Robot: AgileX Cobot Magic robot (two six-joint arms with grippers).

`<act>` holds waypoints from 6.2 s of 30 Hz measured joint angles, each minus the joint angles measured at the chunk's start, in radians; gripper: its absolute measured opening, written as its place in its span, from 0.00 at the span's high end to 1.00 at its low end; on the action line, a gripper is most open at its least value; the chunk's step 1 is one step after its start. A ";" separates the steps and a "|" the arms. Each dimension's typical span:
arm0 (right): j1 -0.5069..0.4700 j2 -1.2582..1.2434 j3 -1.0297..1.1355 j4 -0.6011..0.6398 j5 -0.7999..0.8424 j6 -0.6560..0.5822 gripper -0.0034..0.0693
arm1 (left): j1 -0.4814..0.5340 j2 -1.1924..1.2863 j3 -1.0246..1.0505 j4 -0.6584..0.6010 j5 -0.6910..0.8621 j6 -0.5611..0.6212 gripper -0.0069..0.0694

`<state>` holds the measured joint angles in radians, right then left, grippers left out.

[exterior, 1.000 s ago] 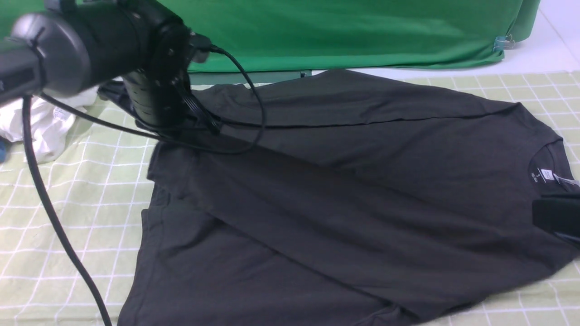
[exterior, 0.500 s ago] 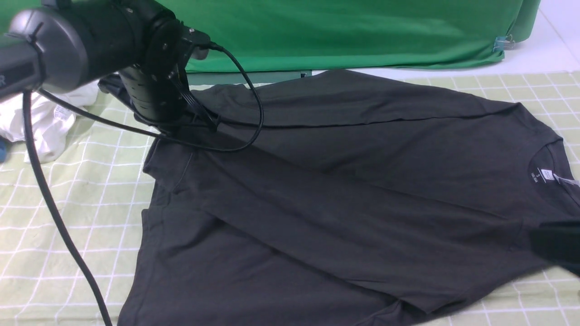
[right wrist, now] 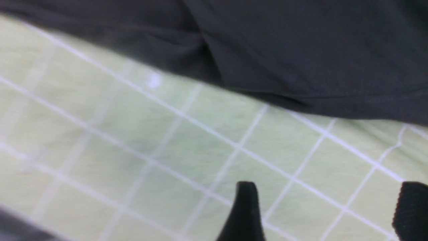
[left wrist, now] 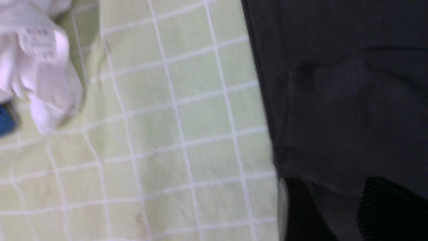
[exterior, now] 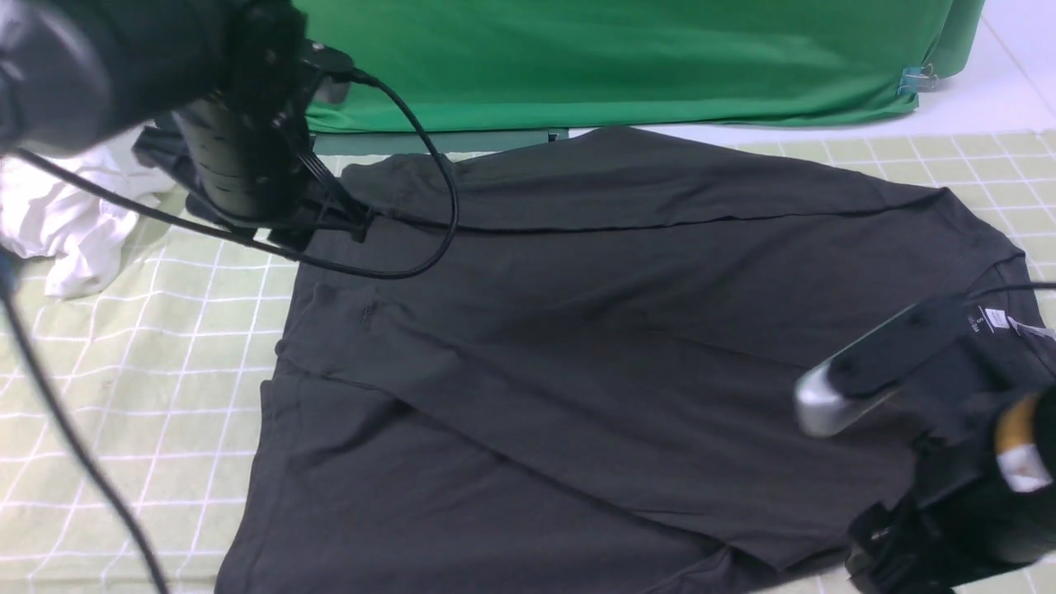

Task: Fold a long-sleeved shirt over a green coffee tablecloth.
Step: 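Grab the top left corner of the dark shirt with the left gripper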

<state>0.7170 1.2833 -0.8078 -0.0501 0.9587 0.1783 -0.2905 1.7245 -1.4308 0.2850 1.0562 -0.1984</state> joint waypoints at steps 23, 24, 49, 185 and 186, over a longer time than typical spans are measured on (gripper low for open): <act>-0.024 0.360 0.000 -0.069 -0.248 -0.102 0.52 | -0.178 -0.404 0.888 -0.400 -0.287 -0.117 0.91; -0.024 0.360 0.000 -0.069 -0.250 -0.110 0.59 | -0.178 -0.404 0.900 -0.404 -0.291 -0.117 0.90; -0.026 0.170 0.160 0.042 -0.136 -0.055 0.91 | -0.178 -0.508 0.910 -0.483 -0.174 -0.117 0.83; -0.026 -0.339 0.041 0.160 -0.166 -0.027 0.46 | 0.240 0.414 -0.150 -0.375 -0.497 0.204 0.85; -0.026 -0.339 0.041 0.160 -0.166 -0.027 0.46 | 0.240 0.414 -0.150 -0.369 -0.495 0.204 0.84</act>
<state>0.6911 0.9447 -0.7668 0.1100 0.7930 0.1510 -0.0506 2.1383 -1.5810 -0.0841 0.5613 0.0056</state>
